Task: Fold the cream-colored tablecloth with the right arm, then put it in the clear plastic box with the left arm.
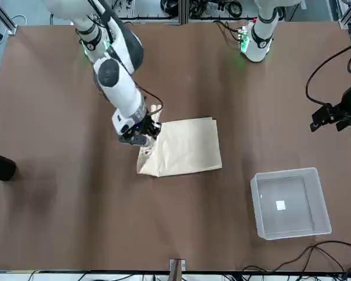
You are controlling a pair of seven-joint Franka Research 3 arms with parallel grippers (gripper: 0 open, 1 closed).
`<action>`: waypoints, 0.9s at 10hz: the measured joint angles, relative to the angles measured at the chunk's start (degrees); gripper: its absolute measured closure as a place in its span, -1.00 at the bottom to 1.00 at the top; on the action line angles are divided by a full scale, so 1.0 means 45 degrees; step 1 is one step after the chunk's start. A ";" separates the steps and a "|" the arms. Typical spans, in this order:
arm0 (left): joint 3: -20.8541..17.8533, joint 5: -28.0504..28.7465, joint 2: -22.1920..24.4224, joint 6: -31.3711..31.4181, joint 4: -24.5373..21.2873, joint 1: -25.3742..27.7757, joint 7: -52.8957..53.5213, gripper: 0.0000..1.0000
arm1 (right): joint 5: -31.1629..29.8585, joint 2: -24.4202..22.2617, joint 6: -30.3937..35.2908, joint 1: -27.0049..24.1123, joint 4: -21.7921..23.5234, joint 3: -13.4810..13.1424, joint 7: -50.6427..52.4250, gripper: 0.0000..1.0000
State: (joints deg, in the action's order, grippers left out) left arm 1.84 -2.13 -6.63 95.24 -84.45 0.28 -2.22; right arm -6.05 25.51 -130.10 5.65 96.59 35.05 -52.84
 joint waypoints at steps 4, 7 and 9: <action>0.0108 0.0000 0.0000 -0.0004 0.0000 -0.0173 -0.0040 -1.00 | -0.0975 0.1314 -0.0502 0.0521 -0.1242 0.0802 -0.1866 0.93; 0.0107 0.0000 -0.0064 -0.0041 -0.0018 -0.0141 -0.0067 -1.00 | -0.2142 0.2146 -0.1629 0.0781 -0.1415 0.1231 -0.3360 0.93; 0.0102 0.0000 -0.0071 -0.0048 -0.0020 -0.0061 -0.0136 -1.00 | -0.2201 0.2389 -0.2403 0.1120 -0.1572 0.1288 -0.3529 0.93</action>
State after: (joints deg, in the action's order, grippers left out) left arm 2.30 -2.13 -6.95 95.02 -84.54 0.00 -2.83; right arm -15.96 36.26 -140.91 10.69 89.52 40.85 -68.73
